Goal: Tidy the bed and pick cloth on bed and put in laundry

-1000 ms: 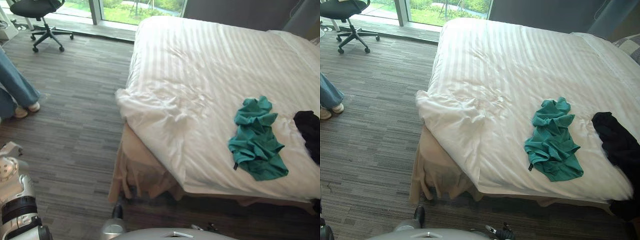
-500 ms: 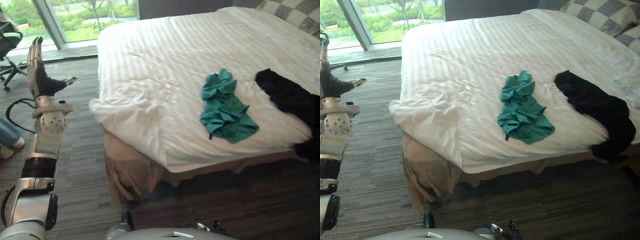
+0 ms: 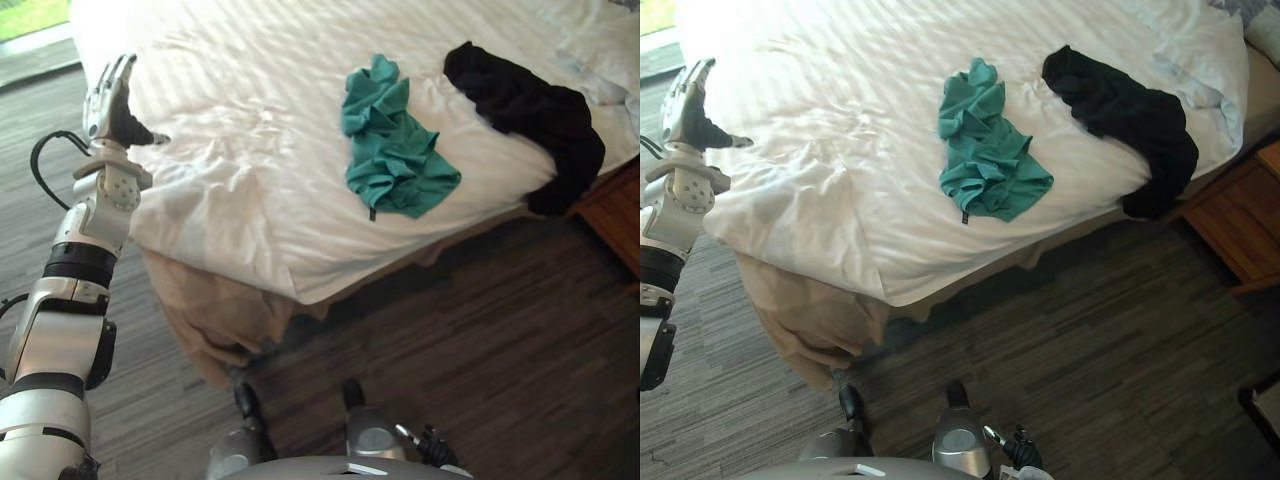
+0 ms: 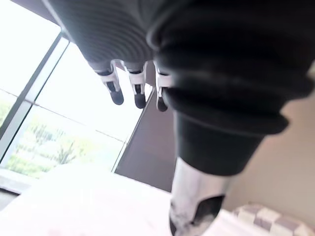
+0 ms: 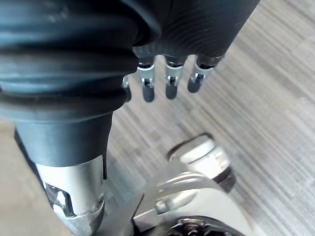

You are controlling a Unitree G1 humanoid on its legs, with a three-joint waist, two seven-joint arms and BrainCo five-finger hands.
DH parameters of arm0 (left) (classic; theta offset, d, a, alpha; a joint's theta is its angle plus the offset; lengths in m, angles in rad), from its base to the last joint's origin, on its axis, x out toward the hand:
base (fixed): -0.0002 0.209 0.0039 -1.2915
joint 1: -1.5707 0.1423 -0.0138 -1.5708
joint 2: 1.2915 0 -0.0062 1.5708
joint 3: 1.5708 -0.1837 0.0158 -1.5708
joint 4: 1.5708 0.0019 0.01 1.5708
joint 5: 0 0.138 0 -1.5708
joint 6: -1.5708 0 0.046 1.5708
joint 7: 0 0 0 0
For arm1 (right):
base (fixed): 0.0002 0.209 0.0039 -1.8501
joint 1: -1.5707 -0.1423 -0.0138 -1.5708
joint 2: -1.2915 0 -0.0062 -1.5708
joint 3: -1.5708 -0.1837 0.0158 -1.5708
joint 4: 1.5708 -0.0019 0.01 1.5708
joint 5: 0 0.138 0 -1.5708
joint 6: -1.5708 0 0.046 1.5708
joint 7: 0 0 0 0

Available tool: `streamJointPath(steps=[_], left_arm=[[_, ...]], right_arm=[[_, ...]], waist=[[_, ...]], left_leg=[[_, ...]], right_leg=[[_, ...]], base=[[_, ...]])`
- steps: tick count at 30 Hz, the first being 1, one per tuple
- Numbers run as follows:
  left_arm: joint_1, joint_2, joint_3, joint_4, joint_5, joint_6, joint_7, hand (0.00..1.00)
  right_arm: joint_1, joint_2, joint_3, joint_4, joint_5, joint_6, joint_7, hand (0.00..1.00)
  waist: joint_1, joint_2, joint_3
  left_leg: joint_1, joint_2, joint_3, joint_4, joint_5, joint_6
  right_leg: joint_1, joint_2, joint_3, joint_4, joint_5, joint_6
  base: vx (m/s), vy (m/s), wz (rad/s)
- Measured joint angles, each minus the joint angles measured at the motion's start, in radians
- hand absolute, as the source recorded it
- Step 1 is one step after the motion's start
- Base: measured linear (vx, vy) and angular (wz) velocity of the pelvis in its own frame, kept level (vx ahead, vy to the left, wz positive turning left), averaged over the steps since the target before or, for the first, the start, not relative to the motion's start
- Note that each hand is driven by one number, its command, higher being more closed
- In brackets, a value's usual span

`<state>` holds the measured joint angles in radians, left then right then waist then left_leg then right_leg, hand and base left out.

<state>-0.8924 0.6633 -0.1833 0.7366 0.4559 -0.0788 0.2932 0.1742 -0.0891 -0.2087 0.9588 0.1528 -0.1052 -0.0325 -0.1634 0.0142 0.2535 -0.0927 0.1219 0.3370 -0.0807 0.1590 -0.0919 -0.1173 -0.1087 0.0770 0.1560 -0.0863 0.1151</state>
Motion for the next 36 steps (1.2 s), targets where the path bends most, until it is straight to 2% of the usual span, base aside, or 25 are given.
streamJointPath(steps=[2, 6, 10, 13, 14, 16, 18, 19, 22, 26, 32, 36], left_arm=[[-0.026, 0.000, -0.009, -0.001, -0.001, 0.001, -0.008, 0.00], [-0.061, 0.001, -0.013, -0.002, -0.008, 0.003, -0.018, 0.00], [-0.062, -0.004, -0.013, -0.004, -0.027, 0.004, -0.034, 0.00], [-0.064, -0.013, -0.012, 0.016, -0.043, 0.004, -0.088, 0.00], [-0.067, -0.020, -0.012, 0.039, -0.058, 0.006, -0.123, 1.00], [-0.076, -0.058, 0.001, 0.084, -0.063, 0.011, -0.154, 1.00], [-0.100, -0.087, 0.009, 0.114, -0.063, 0.015, -0.155, 1.00], [-0.117, -0.096, 0.015, 0.117, -0.062, 0.016, -0.153, 1.00], [-0.128, -0.095, 0.034, 0.112, -0.061, 0.016, -0.153, 1.00], [-0.123, -0.096, 0.027, 0.106, -0.062, 0.013, -0.169, 1.00], [0.016, -0.083, -0.065, -0.016, -0.125, -0.026, -0.249, 1.00], [0.283, -0.036, -0.074, -0.151, -0.187, -0.063, -0.286, 1.00]], right_arm=[[-0.020, 0.004, 0.001, -0.001, 0.003, 0.000, 0.000, 0.00], [-0.021, 0.014, 0.000, -0.042, 0.019, 0.000, -0.002, 0.00], [-0.012, 0.019, 0.000, -0.079, 0.029, 0.001, -0.011, 0.00], [-0.008, 0.023, 0.001, -0.089, 0.039, 0.001, -0.015, 0.00], [-0.007, 0.023, 0.001, -0.092, 0.038, 0.002, -0.015, 0.00], [0.006, 0.023, 0.010, -0.121, 0.038, 0.004, -0.015, 0.00], [0.006, 0.024, 0.013, -0.136, 0.041, 0.004, -0.015, 0.00], [0.006, 0.025, 0.022, -0.158, 0.044, 0.004, -0.020, 0.00], [0.003, 0.019, 0.041, -0.179, 0.055, 0.001, -0.035, 0.00], [0.003, 0.018, 0.049, -0.195, 0.056, 0.000, -0.040, 0.00], [0.010, 0.006, 0.050, -0.178, 0.055, 0.004, -0.041, 0.00], [0.014, -0.010, 0.041, -0.104, 0.053, 0.003, -0.039, 0.00]], waist=[[0.007, -0.005, 0.051], [0.022, -0.014, 0.107], [0.023, -0.014, 0.117], [0.029, -0.015, 0.132], [0.033, -0.015, 0.133], [0.044, -0.015, 0.134], [0.049, -0.019, 0.147], [0.053, -0.024, 0.165], [0.058, -0.027, 0.166], [0.066, -0.027, 0.166], [0.078, -0.023, 0.158], [0.080, -0.009, 0.105]], left_leg=[[-0.021, 0.012, 0.021, 0.000, 0.000, -0.001], [-0.087, 0.023, 0.053, 0.000, 0.005, -0.002], [-0.124, 0.035, 0.104, 0.000, -0.001, -0.002], [-0.122, 0.039, 0.136, 0.000, 0.000, 0.000], [-0.124, 0.040, 0.142, 0.000, -0.002, 0.001], [-0.134, 0.045, 0.164, 0.000, -0.001, 0.003], [-0.148, 0.052, 0.170, 0.029, -0.003, 0.005], [-0.172, 0.068, 0.170, 0.097, -0.035, 0.008], [-0.222, 0.100, 0.171, 0.192, -0.092, 0.007], [-0.224, 0.123, 0.182, 0.214, -0.112, 0.009], [-0.168, 0.098, 0.137, 0.189, -0.091, 0.011], [-0.086, 0.046, 0.092, 0.092, -0.042, 0.010]], right_leg=[[-0.053, 0.012, 0.025, 0.043, 0.000, 0.000], [-0.150, 0.015, 0.053, 0.072, 0.000, 0.000], [-0.199, 0.015, 0.058, 0.077, 0.004, 0.005], [-0.204, 0.015, 0.070, 0.078, 0.005, 0.007], [-0.208, 0.015, 0.072, 0.078, 0.006, 0.008], [-0.226, 0.015, 0.075, 0.088, 0.007, 0.008], [-0.236, 0.015, 0.075, 0.107, 0.007, 0.009], [-0.237, 0.015, 0.075, 0.119, 0.007, 0.009], [-0.255, 0.021, 0.076, 0.129, 0.014, 0.018], [-0.260, 0.035, 0.075, 0.129, 0.054, 0.028], [-0.173, 0.014, 0.018, 0.104, 0.056, 0.029], [-0.092, -0.012, -0.036, 0.096, 0.016, 0.014]], base=[[-0.03, -0.014, -0.22], [-0.05, -0.013, -0.21], [-0.03, -0.013, -0.09], [0.05, -0.005, -0.09], [0.04, 0.002, -0.07], [0.06, -0.002, -0.05], [0.06, -0.004, 0.06], [0.06, -0.008, 0.07], [0.04, -0.027, -0.07], [0.03, -0.013, -0.11], [0.07, 0.013, 0.25], [0.06, -0.005, 0.36]])
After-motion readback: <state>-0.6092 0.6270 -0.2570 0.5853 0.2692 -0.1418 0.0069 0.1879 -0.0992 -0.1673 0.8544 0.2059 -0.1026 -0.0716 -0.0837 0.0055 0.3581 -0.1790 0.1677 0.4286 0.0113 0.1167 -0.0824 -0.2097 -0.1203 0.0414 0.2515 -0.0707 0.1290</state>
